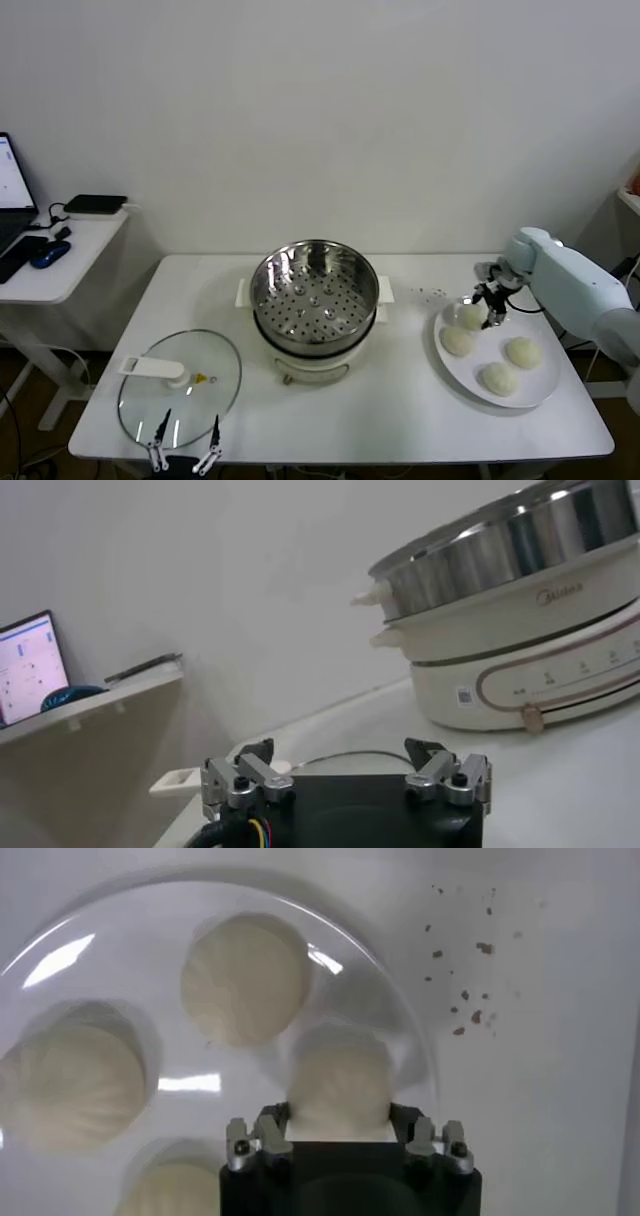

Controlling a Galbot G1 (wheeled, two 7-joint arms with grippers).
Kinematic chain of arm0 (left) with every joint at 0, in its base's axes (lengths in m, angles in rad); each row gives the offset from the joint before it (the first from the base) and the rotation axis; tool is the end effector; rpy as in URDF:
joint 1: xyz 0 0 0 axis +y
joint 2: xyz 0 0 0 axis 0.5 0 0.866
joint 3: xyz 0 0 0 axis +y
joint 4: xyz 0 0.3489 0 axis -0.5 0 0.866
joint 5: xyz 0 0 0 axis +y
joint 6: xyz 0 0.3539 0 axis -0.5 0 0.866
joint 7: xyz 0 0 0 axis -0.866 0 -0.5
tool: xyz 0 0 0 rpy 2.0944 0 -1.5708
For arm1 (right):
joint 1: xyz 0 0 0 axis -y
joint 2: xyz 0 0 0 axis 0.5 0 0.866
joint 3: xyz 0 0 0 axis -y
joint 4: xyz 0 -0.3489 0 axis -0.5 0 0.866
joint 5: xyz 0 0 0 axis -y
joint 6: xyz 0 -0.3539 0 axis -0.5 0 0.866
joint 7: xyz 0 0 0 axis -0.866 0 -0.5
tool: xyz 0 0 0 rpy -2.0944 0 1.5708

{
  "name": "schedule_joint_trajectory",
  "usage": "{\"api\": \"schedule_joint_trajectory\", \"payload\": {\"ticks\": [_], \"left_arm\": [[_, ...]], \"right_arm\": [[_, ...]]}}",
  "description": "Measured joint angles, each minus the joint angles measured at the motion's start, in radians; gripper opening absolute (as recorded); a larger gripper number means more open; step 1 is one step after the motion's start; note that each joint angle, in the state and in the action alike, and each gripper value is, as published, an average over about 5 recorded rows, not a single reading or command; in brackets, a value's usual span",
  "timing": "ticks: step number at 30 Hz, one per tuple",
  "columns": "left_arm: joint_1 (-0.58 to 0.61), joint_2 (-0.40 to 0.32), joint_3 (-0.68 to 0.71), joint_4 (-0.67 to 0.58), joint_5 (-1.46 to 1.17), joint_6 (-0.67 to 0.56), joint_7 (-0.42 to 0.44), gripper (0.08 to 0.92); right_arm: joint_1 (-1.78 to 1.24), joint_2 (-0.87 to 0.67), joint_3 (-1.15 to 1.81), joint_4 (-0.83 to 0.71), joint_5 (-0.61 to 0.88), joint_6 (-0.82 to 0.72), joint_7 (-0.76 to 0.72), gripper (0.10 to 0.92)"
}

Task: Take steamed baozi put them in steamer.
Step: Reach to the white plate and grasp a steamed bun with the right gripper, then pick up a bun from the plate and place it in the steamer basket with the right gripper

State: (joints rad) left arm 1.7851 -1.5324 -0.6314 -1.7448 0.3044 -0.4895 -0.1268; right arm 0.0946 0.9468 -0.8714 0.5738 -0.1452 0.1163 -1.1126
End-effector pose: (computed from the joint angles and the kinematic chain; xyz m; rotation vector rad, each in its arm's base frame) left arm 0.0640 0.0485 -0.4447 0.0457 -3.0265 -0.5609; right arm 0.5913 -0.2240 -0.2335 1.2045 -1.2891 1.3325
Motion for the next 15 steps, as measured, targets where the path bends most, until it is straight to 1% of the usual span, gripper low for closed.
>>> {"api": "schedule_joint_trajectory", "payload": {"ticks": [8, 15], "left_arm": [[0.004, 0.0, -0.003, -0.009, 0.001, 0.003, -0.001, 0.823], [0.004, 0.0, -0.001, -0.013, 0.005, 0.005, -0.001, 0.823]], "right_arm": [[0.033, -0.025, -0.034, 0.047, 0.033, -0.003, -0.006, 0.653], [0.136, -0.083, -0.144, 0.172, 0.132, 0.008, -0.006, 0.653]]}}
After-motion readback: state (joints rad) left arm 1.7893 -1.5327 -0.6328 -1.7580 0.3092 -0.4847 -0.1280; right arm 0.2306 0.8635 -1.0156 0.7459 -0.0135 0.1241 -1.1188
